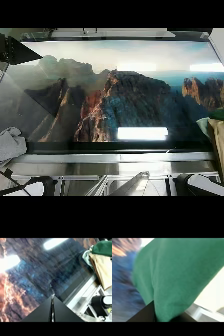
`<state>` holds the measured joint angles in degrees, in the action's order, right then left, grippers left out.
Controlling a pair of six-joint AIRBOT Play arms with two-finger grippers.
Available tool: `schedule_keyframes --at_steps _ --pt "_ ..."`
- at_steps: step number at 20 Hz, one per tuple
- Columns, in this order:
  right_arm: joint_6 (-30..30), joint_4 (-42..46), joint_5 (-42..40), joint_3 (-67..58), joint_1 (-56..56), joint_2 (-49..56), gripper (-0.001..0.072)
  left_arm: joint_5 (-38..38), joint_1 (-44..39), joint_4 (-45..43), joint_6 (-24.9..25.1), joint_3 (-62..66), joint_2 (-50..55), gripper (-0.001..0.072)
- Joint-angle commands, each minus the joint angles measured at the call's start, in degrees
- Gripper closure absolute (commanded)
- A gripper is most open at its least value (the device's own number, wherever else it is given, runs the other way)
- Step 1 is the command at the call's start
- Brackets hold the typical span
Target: Fold the shirts.
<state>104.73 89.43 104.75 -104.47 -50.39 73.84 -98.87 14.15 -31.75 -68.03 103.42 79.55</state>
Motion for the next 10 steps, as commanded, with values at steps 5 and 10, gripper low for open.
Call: schedule_keyframes --at_steps 5,10 --pt "-2.7 27.2 0.7 23.7 -0.3 -5.9 0.0677 -0.2 0.0 0.0 0.1 0.0 0.0 0.0704" --pt "-3.0 32.4 0.7 31.5 -0.3 -5.1 0.0010 -0.2 0.0 0.0 0.1 0.0 0.0 0.0704"
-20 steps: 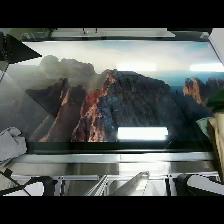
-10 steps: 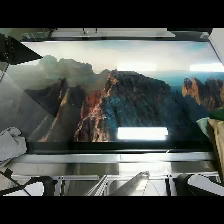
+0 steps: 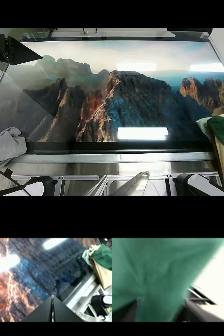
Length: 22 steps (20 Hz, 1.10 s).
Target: Fold the shirts.
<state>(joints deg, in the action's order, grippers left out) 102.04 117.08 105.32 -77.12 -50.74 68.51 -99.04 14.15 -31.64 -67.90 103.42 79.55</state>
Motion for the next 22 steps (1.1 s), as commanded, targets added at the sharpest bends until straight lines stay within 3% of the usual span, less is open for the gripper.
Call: schedule_keyframes --at_steps 1,6,9,10,11,12,16,19,22 --pt "-0.3 4.8 0.2 4.2 0.0 0.7 0.0010 0.1 0.0 -0.1 0.0 0.0 0.0 0.0705" --pt "-0.1 2.2 -0.2 4.2 0.1 1.6 0.0010 1.1 -0.2 0.0 0.7 0.0 0.0 0.0705" --pt "-0.1 -11.8 -3.0 3.9 0.2 1.7 0.0013 2.8 -0.7 0.3 1.0 0.0 0.0 0.0704" --pt "-0.1 -18.2 -4.4 3.8 0.6 1.7 0.0119 3.4 -1.0 0.4 1.0 0.0 0.0 0.0704" --pt "-0.3 -25.0 -5.9 3.8 1.5 1.7 0.0566 4.7 -1.3 0.4 1.0 0.0 0.0 0.0703" --pt "-1.6 -31.1 -7.8 3.8 2.8 1.7 0.0679 5.9 -1.7 0.4 0.9 0.0 0.0 0.0676" --pt "-5.2 -50.4 -9.8 3.8 12.6 0.5 0.0678 10.5 -3.2 0.0 1.0 0.0 0.0 0.0679" --pt "-6.3 -52.9 -14.3 6.6 27.5 -7.3 0.0680 9.2 -5.4 -0.3 2.0 -6.9 -3.2 0.0686" --pt "-5.1 -53.7 -23.1 17.5 46.5 -20.5 0.0679 7.9 -8.9 -0.3 2.5 -28.2 -14.1 0.0687"
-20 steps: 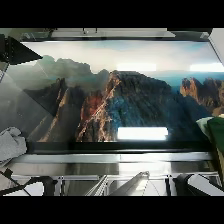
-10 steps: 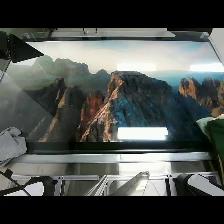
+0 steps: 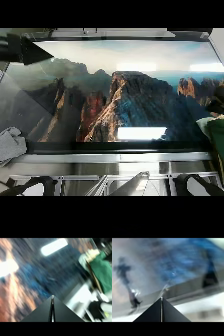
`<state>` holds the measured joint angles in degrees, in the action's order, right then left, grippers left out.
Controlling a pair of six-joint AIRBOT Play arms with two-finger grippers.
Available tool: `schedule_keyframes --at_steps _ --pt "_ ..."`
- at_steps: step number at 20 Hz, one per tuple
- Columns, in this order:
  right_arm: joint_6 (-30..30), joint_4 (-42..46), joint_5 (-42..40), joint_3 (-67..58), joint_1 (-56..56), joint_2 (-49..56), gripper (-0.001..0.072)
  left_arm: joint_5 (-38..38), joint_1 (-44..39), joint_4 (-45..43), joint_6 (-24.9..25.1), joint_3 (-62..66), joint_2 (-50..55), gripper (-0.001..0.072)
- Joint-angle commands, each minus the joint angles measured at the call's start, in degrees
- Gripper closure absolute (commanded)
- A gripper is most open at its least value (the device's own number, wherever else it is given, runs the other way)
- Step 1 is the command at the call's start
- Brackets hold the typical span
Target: Fold the shirts.
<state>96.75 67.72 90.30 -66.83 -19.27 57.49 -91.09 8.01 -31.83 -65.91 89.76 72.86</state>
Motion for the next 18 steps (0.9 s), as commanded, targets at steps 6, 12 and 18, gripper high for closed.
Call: schedule_keyframes --at_steps 6,12,18 --pt "6.0 -4.4 -25.8 29.4 40.2 -22.6 0.0678 13.8 -11.3 -0.1 -1.2 -57.6 -28.7 0.0687" --pt "3.9 -4.5 -25.8 29.4 40.2 -21.0 0.0678 14.2 -11.9 -0.1 -1.3 -60.4 -36.9 0.0687" --pt "3.9 -4.5 -25.8 29.4 40.2 -21.0 0.0678 18.4 -11.9 0.0 -2.2 -59.4 -41.8 0.0687"
